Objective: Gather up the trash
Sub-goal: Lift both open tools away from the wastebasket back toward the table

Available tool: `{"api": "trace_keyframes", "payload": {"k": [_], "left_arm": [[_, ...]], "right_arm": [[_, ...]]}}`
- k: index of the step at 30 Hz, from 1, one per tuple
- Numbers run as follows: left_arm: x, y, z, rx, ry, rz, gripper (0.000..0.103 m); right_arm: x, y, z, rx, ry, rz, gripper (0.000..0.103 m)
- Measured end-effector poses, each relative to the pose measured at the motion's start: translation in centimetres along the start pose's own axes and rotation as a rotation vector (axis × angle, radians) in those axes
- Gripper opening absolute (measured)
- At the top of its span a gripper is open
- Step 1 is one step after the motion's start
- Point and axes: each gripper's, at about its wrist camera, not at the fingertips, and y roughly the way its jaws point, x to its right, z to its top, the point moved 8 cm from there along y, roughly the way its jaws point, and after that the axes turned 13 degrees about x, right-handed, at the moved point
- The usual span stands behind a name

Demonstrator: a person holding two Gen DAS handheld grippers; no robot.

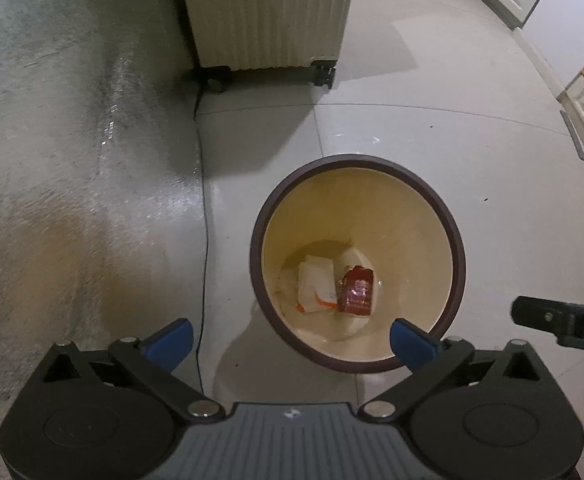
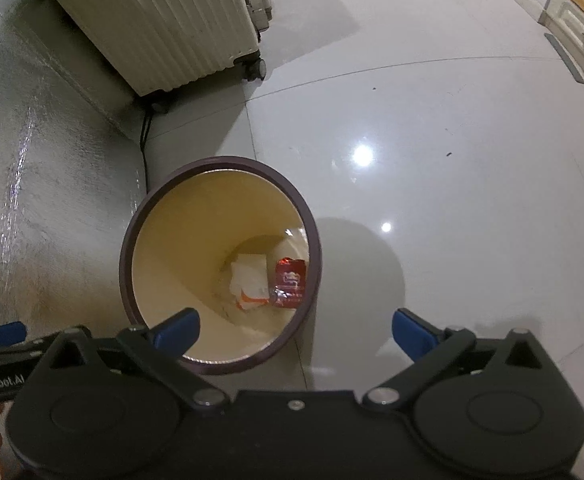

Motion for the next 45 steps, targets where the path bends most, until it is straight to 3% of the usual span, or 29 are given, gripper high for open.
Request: {"api": "trace_keyframes", "payload": {"k": [9, 22, 32, 45], "left_arm": [[-1.0, -3.3, -0.7, 0.028, -0.005, 0.022, 0.103], [-0.9, -11.9, -0.6, 0.187, 0.001, 0.023, 0.103], [0.4, -21.1, 0.1, 0.376, 0.014, 0.0, 0.103], [1.4, -34.2, 0.1, 0.654, 0.028, -0.03, 0.103]], "right_arm": [[-0.1, -3.9, -0.6, 0.055, -0.056, -0.045, 0.103], [0.5, -13.5, -1.6, 0.196, -0.077, -0.068, 0.103], [1.6, -23.0, -1.3, 0.395, -0.051, -0.09, 0.103], [-0.2, -34.7, -1.0, 0.673, -0.025, -0.028, 0.103]]}}
